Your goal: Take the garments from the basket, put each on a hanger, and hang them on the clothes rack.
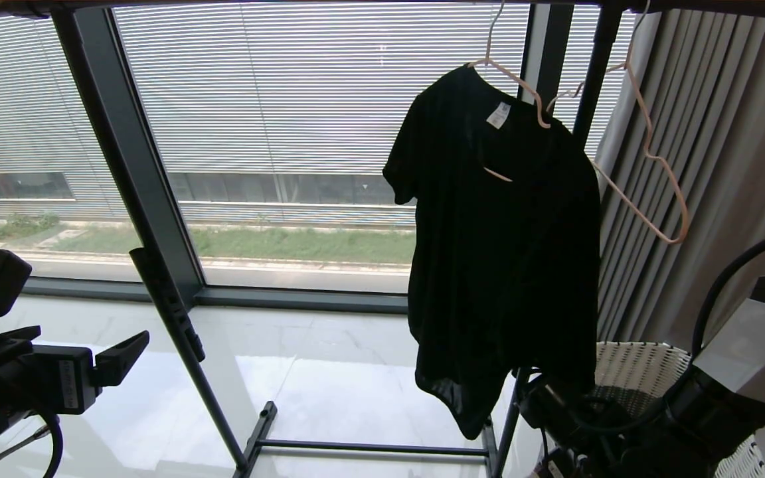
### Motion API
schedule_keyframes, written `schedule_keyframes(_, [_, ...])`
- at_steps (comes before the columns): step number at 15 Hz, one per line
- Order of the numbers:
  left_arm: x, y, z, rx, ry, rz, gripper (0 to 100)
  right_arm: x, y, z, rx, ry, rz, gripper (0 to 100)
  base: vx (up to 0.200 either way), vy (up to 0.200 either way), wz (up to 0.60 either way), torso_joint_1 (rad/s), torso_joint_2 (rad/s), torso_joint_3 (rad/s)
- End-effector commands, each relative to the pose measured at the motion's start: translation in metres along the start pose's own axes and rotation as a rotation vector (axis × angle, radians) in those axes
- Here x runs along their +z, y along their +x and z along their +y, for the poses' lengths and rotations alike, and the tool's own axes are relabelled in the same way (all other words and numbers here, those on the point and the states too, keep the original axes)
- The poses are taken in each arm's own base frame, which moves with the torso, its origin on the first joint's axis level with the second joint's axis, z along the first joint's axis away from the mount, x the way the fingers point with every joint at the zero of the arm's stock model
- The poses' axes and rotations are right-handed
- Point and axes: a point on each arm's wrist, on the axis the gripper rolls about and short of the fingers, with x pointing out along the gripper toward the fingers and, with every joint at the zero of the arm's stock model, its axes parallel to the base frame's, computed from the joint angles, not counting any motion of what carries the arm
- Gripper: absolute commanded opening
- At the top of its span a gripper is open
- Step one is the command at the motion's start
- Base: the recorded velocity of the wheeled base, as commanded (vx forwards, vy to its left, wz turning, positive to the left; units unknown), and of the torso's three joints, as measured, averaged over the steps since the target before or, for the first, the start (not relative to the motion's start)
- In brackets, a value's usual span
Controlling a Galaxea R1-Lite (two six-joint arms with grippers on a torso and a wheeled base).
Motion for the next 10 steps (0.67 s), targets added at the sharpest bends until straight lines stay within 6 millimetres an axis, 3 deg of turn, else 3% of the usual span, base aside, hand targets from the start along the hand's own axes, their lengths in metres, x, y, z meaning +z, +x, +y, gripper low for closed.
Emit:
schedule_keyframes(1, [0.0019,-0.0005,0.0004,0.002,-0.001,-0.007,100,-0.0010,0.0028,0.0015,-0.002,0.005,0.009,0,0.000,0.000,0.00,0.000,0.00,0.000])
schedule_keyframes(10, [0.0027,-0.0023,0.0009,0.002,-0.003,-0.016,100,0.0031,-0.0042,0.0072,0.035,0.075,-0.015,0,0.000,0.000,0.00,0.000,0.00,0.000])
